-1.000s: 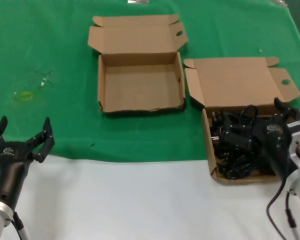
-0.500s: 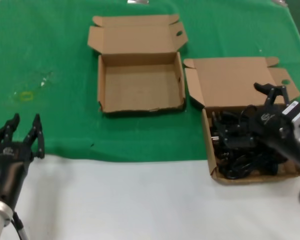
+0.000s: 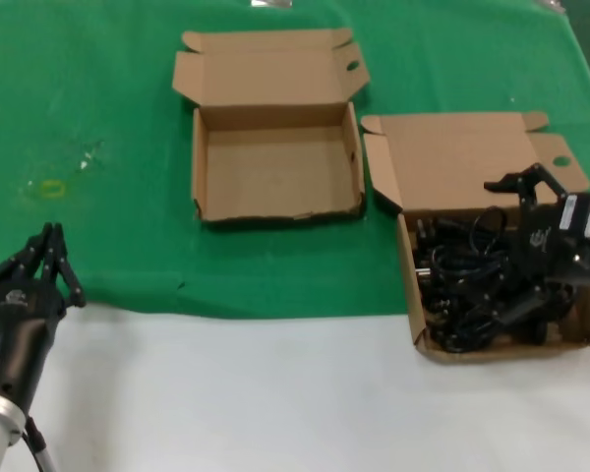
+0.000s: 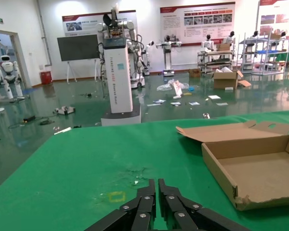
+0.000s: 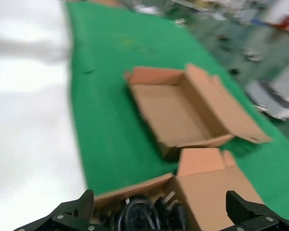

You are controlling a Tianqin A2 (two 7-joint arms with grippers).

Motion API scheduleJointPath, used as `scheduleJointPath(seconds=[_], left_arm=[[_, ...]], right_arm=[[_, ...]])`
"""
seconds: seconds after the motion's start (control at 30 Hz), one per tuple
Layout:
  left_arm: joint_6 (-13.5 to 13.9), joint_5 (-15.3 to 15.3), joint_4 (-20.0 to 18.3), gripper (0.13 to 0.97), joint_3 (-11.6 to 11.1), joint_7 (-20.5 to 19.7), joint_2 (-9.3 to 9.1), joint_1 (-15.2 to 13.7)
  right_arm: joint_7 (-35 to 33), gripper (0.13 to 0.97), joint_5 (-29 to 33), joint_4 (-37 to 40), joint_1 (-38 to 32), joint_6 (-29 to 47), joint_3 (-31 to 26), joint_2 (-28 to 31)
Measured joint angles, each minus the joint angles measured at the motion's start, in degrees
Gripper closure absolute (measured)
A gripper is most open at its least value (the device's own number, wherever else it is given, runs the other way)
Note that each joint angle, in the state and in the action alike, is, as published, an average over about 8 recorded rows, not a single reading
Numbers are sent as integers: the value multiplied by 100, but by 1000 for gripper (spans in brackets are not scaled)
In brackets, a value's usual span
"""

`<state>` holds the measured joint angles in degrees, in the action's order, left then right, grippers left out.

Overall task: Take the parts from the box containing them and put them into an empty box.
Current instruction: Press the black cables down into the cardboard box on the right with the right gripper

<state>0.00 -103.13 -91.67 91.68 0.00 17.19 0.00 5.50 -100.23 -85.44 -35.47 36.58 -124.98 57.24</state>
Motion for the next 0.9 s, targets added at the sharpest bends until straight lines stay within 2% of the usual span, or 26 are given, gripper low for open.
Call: scheduleJointPath(seconds=[0.1, 0.4, 0.6, 0.9], left_arm=[[0, 0, 0, 916, 0, 0, 0, 0], [0, 0, 0, 953, 0, 0, 0, 0], [0, 0, 0, 953, 0, 0, 0, 0], [0, 0, 0, 953, 0, -1, 0, 0]], right_arm=[[-446, 129, 110, 336, -457, 760, -104, -91], [-1592, 129, 648, 1579, -1666, 2605, -242, -623], [-2154, 129, 1030, 2449, -2215, 3180, -252, -1032], [-2822, 129, 1401, 3428, -2502, 3433, -160, -1462]])
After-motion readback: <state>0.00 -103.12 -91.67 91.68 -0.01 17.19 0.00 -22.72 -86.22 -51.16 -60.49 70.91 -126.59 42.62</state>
